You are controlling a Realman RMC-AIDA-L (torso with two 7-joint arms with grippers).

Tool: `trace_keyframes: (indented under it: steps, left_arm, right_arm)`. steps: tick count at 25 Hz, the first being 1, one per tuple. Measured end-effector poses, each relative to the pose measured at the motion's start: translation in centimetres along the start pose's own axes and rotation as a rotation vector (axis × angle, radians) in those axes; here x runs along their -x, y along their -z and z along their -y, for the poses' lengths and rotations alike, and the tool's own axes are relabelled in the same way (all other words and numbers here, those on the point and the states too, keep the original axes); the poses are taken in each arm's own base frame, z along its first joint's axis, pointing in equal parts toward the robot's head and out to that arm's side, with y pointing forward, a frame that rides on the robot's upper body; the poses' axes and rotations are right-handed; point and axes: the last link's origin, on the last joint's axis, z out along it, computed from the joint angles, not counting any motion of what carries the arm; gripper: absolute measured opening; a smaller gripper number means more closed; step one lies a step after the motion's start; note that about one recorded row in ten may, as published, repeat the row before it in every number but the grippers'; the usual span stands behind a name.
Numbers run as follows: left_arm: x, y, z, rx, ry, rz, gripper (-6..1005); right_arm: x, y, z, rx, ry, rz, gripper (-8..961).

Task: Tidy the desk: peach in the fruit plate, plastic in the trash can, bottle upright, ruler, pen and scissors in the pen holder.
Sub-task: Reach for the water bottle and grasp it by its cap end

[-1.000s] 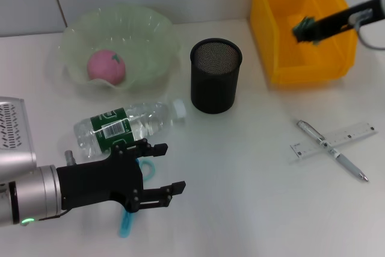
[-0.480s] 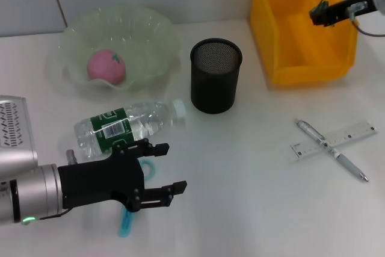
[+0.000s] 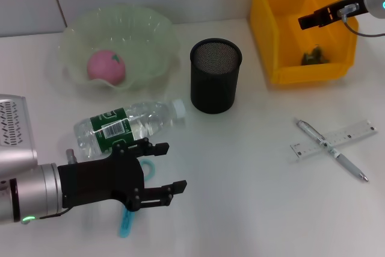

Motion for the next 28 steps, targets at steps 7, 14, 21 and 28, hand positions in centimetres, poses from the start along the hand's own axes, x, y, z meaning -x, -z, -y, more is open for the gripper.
trace_keyframes:
  steps: [7, 14, 21, 28]
  left_arm:
    - [-0.1, 0.3, 0.2, -0.014, 0.006, -0.007, 769]
    - [-0.6, 1.0, 0.7, -0.039, 0.023, -0.017, 768]
    - [-1.4, 1.6, 1.1, -0.062, 0.006, -0.029, 766]
    - [-2.9, 2.1, 2.6, -0.101, -0.009, -0.025, 765]
  right_arm:
    - [0.4, 1.0, -0.1, 0.009, 0.020, 0.044, 766]
    - [-0.8, 5.6, -1.5, 0.308, -0.001, 0.264, 831]
    - [-7.1, 9.6, -0.2, 0.533, 0.024, 0.405, 830]
    - [-17.2, 10.8, 0.9, 0.633, 0.098, 0.448, 831]
